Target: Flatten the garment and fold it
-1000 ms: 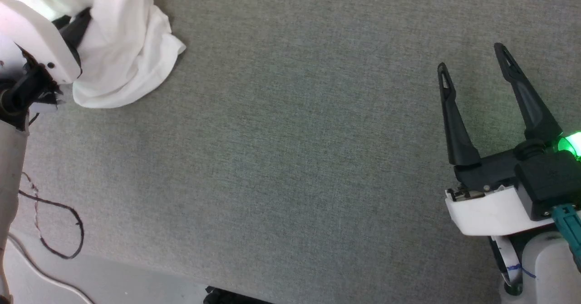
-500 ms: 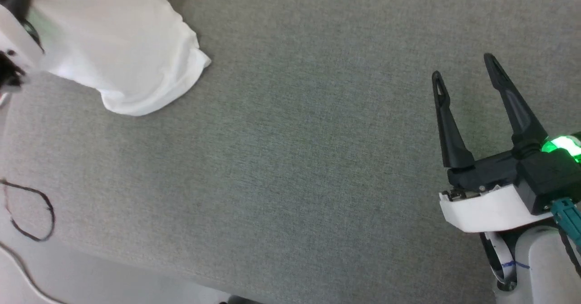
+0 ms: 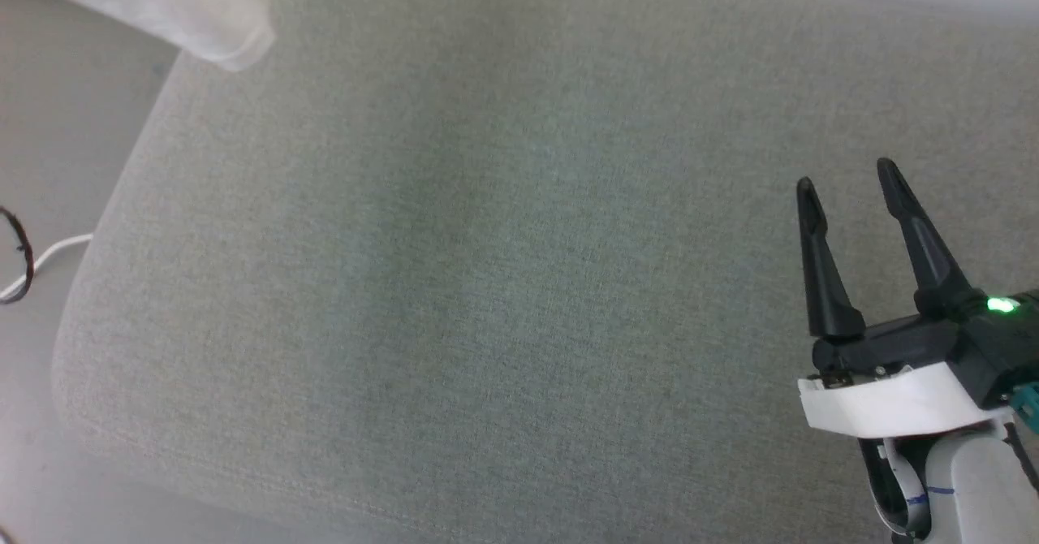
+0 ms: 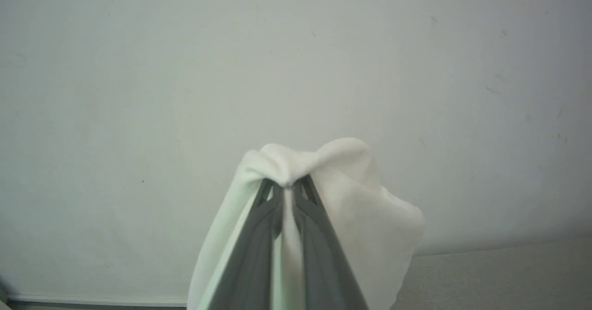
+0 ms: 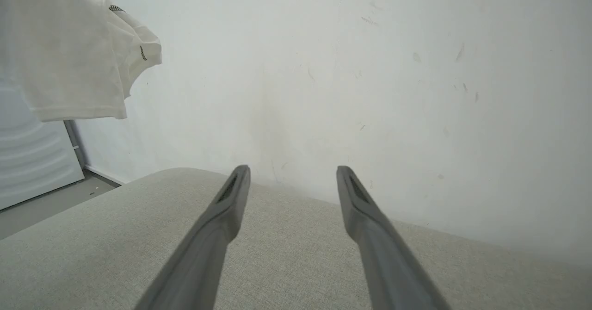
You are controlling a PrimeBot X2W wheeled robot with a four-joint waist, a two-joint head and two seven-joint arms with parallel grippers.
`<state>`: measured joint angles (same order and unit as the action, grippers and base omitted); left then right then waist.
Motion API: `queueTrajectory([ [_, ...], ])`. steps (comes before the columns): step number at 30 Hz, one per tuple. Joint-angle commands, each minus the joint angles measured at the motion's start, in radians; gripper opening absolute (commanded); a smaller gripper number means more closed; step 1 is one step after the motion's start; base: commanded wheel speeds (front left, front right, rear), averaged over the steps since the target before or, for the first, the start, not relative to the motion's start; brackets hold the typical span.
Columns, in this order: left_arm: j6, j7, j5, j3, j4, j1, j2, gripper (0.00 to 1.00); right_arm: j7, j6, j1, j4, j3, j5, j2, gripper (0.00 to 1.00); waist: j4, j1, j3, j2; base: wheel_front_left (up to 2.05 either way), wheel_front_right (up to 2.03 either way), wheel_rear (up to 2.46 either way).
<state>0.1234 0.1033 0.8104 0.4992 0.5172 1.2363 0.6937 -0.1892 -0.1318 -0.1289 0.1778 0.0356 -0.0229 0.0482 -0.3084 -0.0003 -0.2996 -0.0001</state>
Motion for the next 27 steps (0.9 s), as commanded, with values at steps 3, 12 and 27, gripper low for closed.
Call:
queueTrajectory([
  [3,-0.017,0.037,0.001,0.012,-0.054,0.043,-0.028,0.0,-0.02,0.001,0.022,-0.007,-0.025,-0.023,0.002,1.0,0.032,0.0003,0.11,0.0001,0.0,0.0,0.0],
  [12,-0.069,0.122,0.028,0.045,-0.198,0.048,-0.095,0.0,-0.044,0.001,0.053,0.0,-0.104,-0.052,0.002,1.0,0.134,0.0003,0.149,0.0001,0.0,0.0,0.0],
  [27,-0.129,0.093,-0.003,0.188,-0.365,-0.133,-0.24,0.0,-0.055,0.001,0.074,0.031,-0.165,-0.078,0.002,1.0,0.308,0.0003,0.121,0.0001,0.0,0.0,0.0],
])
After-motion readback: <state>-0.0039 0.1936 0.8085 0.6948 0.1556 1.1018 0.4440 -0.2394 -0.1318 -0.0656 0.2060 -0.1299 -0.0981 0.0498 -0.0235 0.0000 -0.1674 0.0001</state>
